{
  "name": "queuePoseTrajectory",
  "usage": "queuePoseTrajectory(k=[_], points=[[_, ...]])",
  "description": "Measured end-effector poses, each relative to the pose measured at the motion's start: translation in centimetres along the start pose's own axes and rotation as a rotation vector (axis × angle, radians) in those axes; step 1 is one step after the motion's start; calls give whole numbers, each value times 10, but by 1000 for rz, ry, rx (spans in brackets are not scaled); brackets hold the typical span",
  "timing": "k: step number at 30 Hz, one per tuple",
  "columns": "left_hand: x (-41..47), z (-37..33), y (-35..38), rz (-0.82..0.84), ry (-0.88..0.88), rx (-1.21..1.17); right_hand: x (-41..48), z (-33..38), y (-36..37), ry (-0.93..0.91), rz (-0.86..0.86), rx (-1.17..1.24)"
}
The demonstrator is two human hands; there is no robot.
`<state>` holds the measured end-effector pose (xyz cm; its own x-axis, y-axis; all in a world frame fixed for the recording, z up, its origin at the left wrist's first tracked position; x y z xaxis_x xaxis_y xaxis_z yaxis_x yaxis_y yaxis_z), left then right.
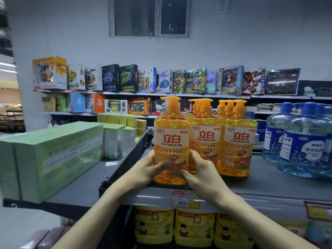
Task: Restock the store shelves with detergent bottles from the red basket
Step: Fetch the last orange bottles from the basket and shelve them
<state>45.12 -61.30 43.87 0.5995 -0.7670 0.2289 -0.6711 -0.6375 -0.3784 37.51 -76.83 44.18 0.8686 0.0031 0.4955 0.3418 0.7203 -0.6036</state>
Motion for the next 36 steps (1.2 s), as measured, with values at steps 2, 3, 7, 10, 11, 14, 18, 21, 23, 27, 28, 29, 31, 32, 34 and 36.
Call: queuePoseTrajectory(k=[2, 3, 7, 10, 11, 14, 18, 21, 23, 27, 28, 29, 31, 32, 34, 36], points=[[-5, -6, -2, -13, -29, 56, -2, 3, 0, -11, 5, -45], [-7, -8, -4, -30, -41, 93, -2, 4, 0, -16, 8, -64], [-25, -19, -5, -166, -129, 369, -6, 10, -5, -1, 80, -156], [-48, -37, 7, -271, -170, 717, -20, 8, -23, 20, 113, -417], [-57, -42, 10, -329, -188, 796, -26, 5, -32, 28, 112, -497], [-78, -60, 33, -466, -149, 980, -46, -3, -64, 18, 88, -641], [-71, -81, 76, -502, -37, 1007, -63, -19, -105, 44, 30, -751], [-41, -93, 110, -453, -23, 995, -66, -33, -134, 110, -28, -784], [-16, -96, 126, -431, -80, 976, -64, -44, -150, 187, -54, -816], [32, -91, 138, -406, -278, 952, -55, -63, -166, 319, -9, -813], [40, -90, 138, -414, -306, 956, -53, -66, -167, 326, -3, -792], [46, -88, 137, -427, -323, 955, -51, -70, -167, 333, 3, -765], [54, -85, 134, -464, -330, 943, -49, -72, -166, 339, 13, -713], [56, -84, 134, -479, -328, 931, -48, -72, -165, 338, 16, -691], [59, -77, 134, -494, -329, 917, -47, -72, -163, 332, 13, -666], [61, -71, 134, -513, -313, 907, -45, -74, -162, 331, 15, -648]])
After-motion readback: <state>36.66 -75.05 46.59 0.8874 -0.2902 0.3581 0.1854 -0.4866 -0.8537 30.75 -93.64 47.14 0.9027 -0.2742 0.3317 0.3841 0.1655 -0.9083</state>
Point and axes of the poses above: each hand's wrist, its own x-axis towards the middle knuckle, its own y-axis out of the palm, z = x × y, the point moved 8 cm from there along x, towards the middle knuckle, and after that the axes turned 7 degrees about z, right-handed, at the moved point
